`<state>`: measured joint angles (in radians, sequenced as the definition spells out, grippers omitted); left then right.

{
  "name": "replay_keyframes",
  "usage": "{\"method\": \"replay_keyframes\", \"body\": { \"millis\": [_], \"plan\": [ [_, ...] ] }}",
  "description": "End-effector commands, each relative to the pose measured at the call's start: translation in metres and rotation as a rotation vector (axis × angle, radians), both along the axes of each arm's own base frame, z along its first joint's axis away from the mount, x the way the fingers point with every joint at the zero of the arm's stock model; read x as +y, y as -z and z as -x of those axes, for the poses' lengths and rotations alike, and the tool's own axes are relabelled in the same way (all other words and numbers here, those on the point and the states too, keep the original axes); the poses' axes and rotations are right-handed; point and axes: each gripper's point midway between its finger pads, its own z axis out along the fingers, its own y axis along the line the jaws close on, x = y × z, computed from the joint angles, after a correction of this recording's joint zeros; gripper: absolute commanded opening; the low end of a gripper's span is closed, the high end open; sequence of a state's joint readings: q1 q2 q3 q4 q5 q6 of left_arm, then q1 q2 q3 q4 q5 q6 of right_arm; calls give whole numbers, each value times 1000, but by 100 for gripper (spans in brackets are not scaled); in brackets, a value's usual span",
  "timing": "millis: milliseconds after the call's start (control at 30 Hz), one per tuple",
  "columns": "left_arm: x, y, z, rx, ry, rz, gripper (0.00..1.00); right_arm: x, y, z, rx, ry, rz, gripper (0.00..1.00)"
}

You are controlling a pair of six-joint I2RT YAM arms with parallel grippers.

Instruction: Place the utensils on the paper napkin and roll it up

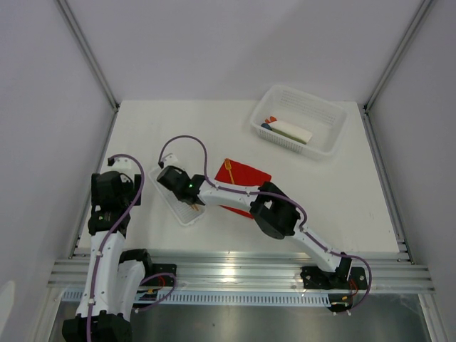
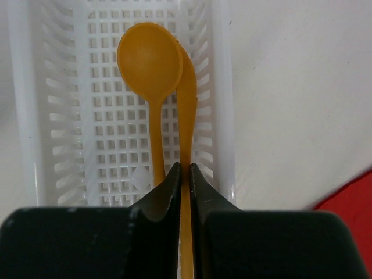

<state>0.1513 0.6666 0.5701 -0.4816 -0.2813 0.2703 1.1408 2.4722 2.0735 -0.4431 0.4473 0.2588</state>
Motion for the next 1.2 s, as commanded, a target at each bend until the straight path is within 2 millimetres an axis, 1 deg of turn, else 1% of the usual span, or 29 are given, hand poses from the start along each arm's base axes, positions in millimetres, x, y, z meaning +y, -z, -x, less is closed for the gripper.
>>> {"method": "replay_keyframes", "body": {
  "millis": [0, 133, 233, 333, 367, 400, 433, 533, 567, 633, 667, 700, 767, 800, 867, 900, 1000, 1033, 1167],
  "plan": [
    [-1, -5, -2, -24, -1, 14, 100, 12, -56, -5, -59, 13, -119, 0],
    [0, -4, -1, -22, -3, 13, 99, 13, -59, -5, -53, 15, -134, 0],
    [-1, -3, -2, -19, 1, 15, 100, 16, -68, -4, -55, 7, -157, 0],
    [-1, -3, -1, -19, 0, 14, 99, 16, -84, -4, -65, 12, -194, 0],
    [-1, -3, -1, -17, -2, 14, 99, 15, -93, -5, -72, 20, -214, 0],
    [-1, -3, -1, -19, -2, 14, 99, 14, -98, -6, -75, 23, -226, 0],
    [0, -3, -1, -17, -3, 13, 99, 10, -113, -8, -74, 32, -263, 0],
    [-1, -3, -1, -17, -2, 13, 100, -2, -143, -14, -71, 47, -329, 0],
    [0, -2, -1, -16, -3, 14, 100, -16, -165, -20, -84, 59, -370, 0],
    [0, -4, -1, -17, -3, 13, 99, -34, -182, -27, -96, 75, -401, 0],
    [-1, -3, -1, -17, -2, 14, 100, -43, -187, -30, -91, 78, -412, 0],
    [-1, -3, -1, -17, -2, 14, 99, -70, -187, -40, -85, 116, -402, 0],
    [-1, -5, -2, -22, 1, 14, 99, -99, -175, -50, -76, 167, -381, 0],
    [-1, -2, -2, -18, 2, 16, 99, -127, -151, -57, -52, 212, -340, 0],
    [-1, -1, -2, -15, 1, 16, 99, -149, -129, -63, -23, 253, -317, 0],
    [-1, -1, -3, -13, 2, 17, 100, -169, -108, -66, 0, 294, -289, 0],
    [0, -1, -3, -6, -1, 15, 99, -183, -92, -74, -1, 313, -294, 0],
    [0, 0, -2, -3, -1, 15, 100, -189, -81, -78, -2, 322, -285, 0],
    [0, 2, -2, 4, -6, 15, 99, -195, -54, -84, 12, 334, -231, 0]
  ]
}}
